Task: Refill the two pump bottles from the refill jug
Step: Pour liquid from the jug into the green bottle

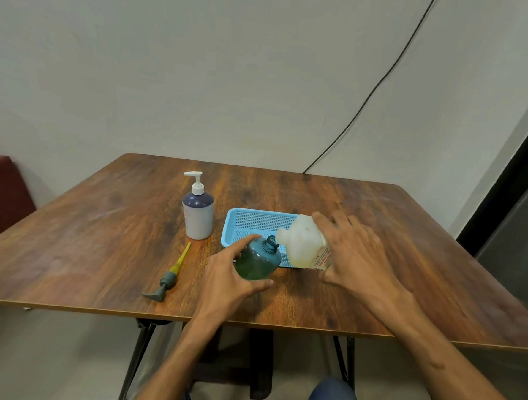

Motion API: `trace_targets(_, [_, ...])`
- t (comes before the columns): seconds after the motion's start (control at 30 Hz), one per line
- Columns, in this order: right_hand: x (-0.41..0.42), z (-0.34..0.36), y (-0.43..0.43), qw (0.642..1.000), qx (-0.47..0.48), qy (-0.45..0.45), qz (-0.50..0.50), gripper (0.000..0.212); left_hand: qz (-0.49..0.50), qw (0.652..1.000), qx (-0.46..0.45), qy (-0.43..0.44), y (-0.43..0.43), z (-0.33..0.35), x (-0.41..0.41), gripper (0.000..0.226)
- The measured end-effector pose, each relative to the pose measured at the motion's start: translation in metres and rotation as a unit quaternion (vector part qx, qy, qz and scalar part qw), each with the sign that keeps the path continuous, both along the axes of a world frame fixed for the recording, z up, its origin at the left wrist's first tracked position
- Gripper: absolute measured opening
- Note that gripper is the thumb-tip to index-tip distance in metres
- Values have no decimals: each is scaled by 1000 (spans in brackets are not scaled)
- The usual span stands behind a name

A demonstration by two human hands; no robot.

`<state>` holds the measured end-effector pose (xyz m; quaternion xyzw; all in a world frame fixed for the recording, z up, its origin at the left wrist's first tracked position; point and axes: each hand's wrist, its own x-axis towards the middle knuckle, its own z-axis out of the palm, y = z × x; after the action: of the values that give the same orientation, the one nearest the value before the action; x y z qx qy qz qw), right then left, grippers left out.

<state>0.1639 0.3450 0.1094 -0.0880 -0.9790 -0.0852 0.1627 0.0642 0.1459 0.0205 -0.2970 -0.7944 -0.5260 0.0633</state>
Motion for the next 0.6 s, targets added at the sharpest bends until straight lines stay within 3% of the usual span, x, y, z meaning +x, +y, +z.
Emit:
trace_targets(0.17, [-3,-10,-1,998,-60,24,0,109,2,1000,25,-8,-1,0,-2,85])
trace_targets(0.27, [-7,-22,1,987,-149,58,17,105,4,999,35,-24,-2,-2,-7,88])
trace_targets(0.37, [-10,-37,6,958,-262,106,46,98,5,998,52,-37,-4,-2,-10,88])
trace_targets(0.6, [-14,-74,12,893,-412,178,40,87,26,994,91,-47,-14,-9,-14,83])
